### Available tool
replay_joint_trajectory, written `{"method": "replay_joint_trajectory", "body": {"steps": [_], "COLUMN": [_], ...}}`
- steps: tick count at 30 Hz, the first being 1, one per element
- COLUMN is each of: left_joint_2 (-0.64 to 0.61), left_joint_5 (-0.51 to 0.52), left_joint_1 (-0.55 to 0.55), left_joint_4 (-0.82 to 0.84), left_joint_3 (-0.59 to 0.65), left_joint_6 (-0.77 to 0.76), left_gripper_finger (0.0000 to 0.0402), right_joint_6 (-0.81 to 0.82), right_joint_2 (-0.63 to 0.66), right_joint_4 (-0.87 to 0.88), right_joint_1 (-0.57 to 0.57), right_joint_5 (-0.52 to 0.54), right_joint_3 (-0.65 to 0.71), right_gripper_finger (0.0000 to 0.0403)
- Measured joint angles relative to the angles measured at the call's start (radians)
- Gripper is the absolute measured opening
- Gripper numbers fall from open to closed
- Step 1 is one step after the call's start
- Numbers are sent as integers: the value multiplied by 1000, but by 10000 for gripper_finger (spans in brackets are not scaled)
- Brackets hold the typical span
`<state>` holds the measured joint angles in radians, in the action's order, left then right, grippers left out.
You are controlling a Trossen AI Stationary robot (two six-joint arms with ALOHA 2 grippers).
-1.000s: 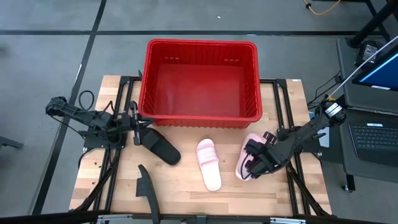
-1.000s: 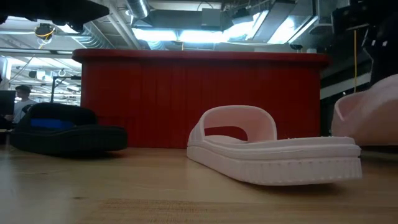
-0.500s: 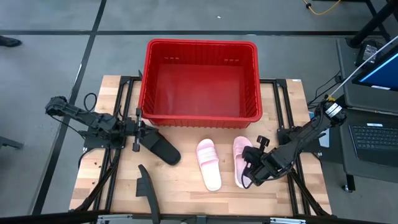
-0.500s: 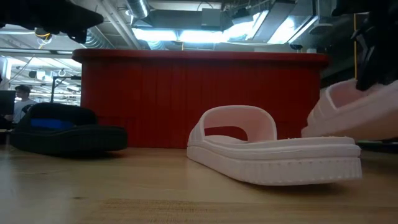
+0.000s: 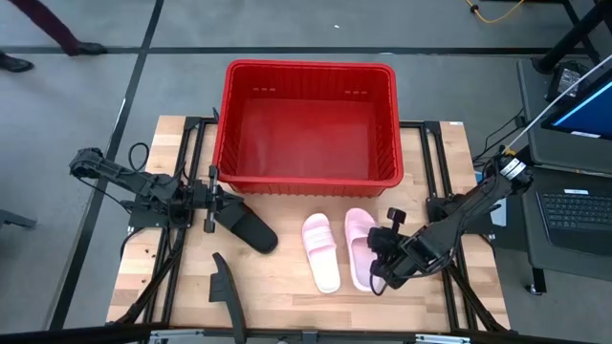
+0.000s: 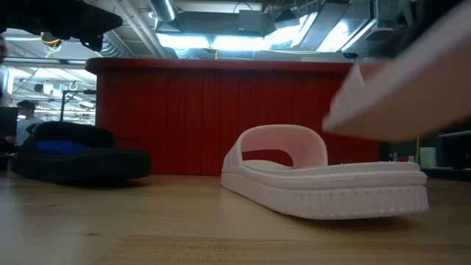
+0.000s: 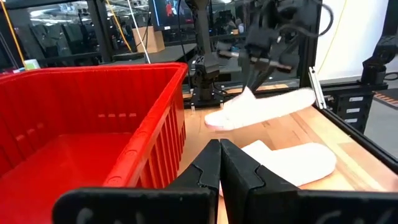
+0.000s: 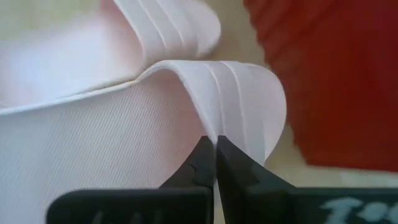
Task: Pick and place slides into bin
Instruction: Put the right pink slide into the red container
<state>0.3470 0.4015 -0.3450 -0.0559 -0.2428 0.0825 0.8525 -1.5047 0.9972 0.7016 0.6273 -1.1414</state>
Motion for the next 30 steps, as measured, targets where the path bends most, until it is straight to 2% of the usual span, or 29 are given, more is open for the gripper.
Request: {"method": "replay_joint_trajectory", "body": {"steps": [15,23,30], "left_joint_2": [0,0,0], "left_joint_5": [-2,-5,-60], "left_joint_1": [0,0,0], "left_joint_4": [0,-40,-60], "left_joint_3": [0,0,0], "left_joint_6": [-20,-20,-18], "left_gripper_finger": [2,2,2], "right_joint_6": [-269,-366,-395], "right_joint_2": [0,0,0], "right_joint_4": [2,0,-2], "right_joint_1": [49,49,49], "right_joint_5": [166,231,310], "right_joint_3": [-248,-281,-281], "right_gripper_finger": [6,6,6]}}
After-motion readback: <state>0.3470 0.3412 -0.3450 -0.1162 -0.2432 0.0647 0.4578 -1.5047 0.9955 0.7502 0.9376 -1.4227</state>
